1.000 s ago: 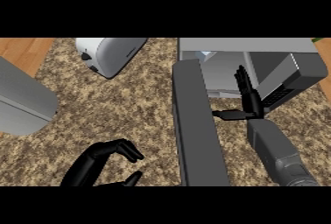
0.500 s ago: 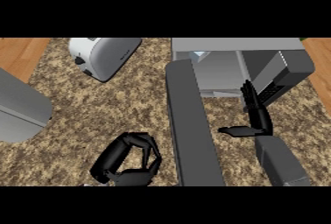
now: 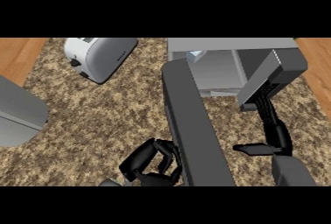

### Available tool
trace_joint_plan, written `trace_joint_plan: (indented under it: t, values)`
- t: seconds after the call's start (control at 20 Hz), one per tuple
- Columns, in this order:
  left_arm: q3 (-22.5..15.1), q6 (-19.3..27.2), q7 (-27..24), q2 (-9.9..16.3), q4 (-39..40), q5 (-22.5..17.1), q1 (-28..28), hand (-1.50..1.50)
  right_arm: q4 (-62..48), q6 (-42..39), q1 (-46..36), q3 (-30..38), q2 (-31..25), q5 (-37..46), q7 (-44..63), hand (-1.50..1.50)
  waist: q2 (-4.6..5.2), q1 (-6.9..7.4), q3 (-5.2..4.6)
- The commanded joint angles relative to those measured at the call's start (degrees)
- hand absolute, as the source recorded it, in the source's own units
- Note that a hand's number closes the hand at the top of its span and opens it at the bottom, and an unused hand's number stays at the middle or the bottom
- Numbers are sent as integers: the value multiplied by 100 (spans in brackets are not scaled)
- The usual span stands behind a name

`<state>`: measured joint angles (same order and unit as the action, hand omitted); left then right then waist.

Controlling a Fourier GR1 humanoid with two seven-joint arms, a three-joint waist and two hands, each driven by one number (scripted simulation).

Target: Pick up the milk, place it into the microwave and close the microwave

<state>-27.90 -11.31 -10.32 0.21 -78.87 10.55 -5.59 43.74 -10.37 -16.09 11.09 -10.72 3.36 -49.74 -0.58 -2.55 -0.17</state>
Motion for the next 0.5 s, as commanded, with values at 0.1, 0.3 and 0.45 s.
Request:
trace_joint_plan:
  t: [0.1, 0.3, 0.45]
  values:
    - [-996, 551, -326, -20, 943, -192, -528, 150, 1923, -319, 1054, -50, -119, -412, 727, -150, 20, -65, -5]
    - [-1920, 1439, 62, -20, 1205, -608, -1020, 150, 2930, -507, 1590, -40, -210, -665, 1102, -150, 29, -151, -6]
    - [-2253, 2168, 202, -20, 1347, -1285, -1688, 150, 3597, -704, 1809, -42, -229, -951, 1518, -150, 52, -192, -6]
